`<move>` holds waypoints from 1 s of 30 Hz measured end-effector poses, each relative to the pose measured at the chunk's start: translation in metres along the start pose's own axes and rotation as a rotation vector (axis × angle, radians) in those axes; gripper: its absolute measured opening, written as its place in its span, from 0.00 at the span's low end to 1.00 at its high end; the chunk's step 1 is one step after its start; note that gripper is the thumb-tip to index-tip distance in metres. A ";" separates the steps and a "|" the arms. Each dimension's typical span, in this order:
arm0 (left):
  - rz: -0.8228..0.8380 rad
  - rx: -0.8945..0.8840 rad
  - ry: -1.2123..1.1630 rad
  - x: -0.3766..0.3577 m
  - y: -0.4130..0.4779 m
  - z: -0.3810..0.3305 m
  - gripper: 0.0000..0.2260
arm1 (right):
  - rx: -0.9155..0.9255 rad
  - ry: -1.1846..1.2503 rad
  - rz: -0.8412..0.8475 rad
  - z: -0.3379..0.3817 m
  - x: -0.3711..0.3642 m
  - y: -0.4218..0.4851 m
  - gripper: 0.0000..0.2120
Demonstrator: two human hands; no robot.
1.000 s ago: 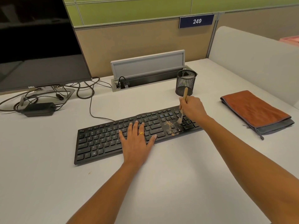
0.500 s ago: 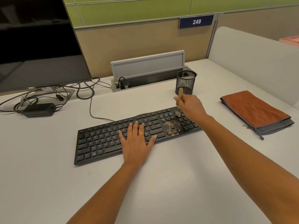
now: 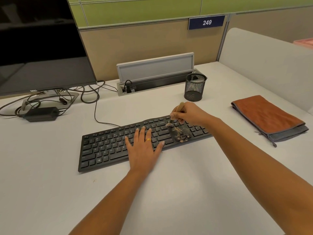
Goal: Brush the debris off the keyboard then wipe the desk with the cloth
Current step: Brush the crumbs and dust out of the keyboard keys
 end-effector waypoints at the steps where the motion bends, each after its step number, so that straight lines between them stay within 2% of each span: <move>1: -0.002 0.002 -0.003 0.000 0.000 0.000 0.32 | 0.003 -0.049 0.011 0.001 0.002 0.000 0.11; 8: 0.008 0.000 -0.001 0.000 0.000 0.000 0.32 | -0.019 -0.413 0.057 0.010 0.013 0.008 0.12; 14: 0.005 0.004 0.003 -0.001 0.000 0.000 0.32 | 0.070 -0.179 0.070 0.024 -0.008 0.002 0.11; 22: 0.002 -0.002 0.005 -0.001 0.000 0.000 0.32 | -0.022 -0.388 0.048 0.011 0.012 0.000 0.12; 26: 0.001 -0.003 0.005 -0.001 -0.001 0.000 0.32 | -0.139 -0.515 -0.023 0.000 0.024 0.007 0.16; 30: 0.000 -0.004 -0.006 0.000 -0.001 0.000 0.32 | -0.122 -0.513 -0.167 0.010 0.028 0.006 0.17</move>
Point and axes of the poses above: each hand's wrist, its own y-axis towards the middle knuckle, its own x-axis out of the back of the hand, z = x × y, the point moved 5 cm from there along y, towards the middle knuckle, and after that the axes turned 9 degrees about y, right-handed, at the moved point
